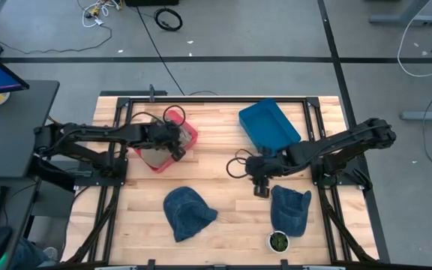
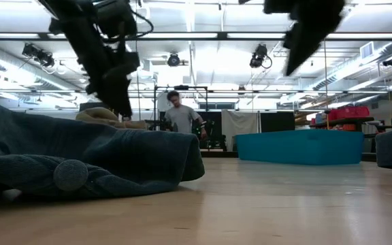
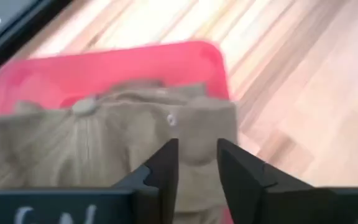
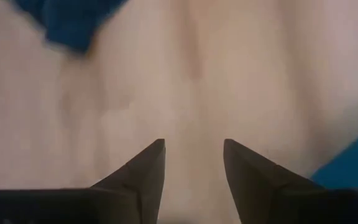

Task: Pick & Place hat
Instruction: Put the right blue cap into the blue bin

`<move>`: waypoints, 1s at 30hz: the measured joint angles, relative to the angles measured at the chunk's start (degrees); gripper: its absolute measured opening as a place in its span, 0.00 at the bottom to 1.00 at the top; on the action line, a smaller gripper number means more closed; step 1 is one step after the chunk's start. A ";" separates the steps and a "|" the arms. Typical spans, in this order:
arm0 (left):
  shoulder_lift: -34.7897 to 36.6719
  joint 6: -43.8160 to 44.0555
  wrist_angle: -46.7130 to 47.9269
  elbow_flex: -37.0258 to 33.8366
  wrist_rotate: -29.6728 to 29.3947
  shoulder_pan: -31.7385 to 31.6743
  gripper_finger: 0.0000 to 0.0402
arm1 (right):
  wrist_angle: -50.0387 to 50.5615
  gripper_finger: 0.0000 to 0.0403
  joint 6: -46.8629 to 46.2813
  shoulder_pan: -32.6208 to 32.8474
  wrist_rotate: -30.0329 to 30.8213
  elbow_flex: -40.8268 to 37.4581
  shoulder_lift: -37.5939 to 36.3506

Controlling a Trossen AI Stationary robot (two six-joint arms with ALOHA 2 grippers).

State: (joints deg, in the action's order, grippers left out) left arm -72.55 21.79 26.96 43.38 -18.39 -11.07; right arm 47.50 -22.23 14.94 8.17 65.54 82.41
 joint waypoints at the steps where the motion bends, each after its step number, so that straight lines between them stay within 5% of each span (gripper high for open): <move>1: 0.76 -0.24 0.89 0.24 -0.02 0.35 0.31 | 2.86 0.41 -2.55 0.45 -2.43 0.78 0.06; 8: 1.39 -2.10 0.40 3.50 -1.19 2.84 0.39 | 12.85 0.41 -19.14 5.40 -11.04 -1.08 0.11; 15: 1.42 -2.02 1.08 3.97 -1.25 5.11 0.39 | 12.62 0.41 -33.96 10.91 -17.29 -7.52 0.09; 23: 1.42 -1.83 0.96 3.97 -1.26 6.21 0.37 | -3.49 0.41 -36.41 13.85 -18.49 -16.40 0.11; 30: 1.42 -1.47 0.96 3.97 -1.28 6.20 0.37 | -4.74 0.41 -35.77 13.81 -17.21 -19.91 0.11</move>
State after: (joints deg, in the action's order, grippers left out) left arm -71.13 20.32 27.91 47.35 -19.67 -4.86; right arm 42.76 -58.00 28.75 -9.04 45.63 82.52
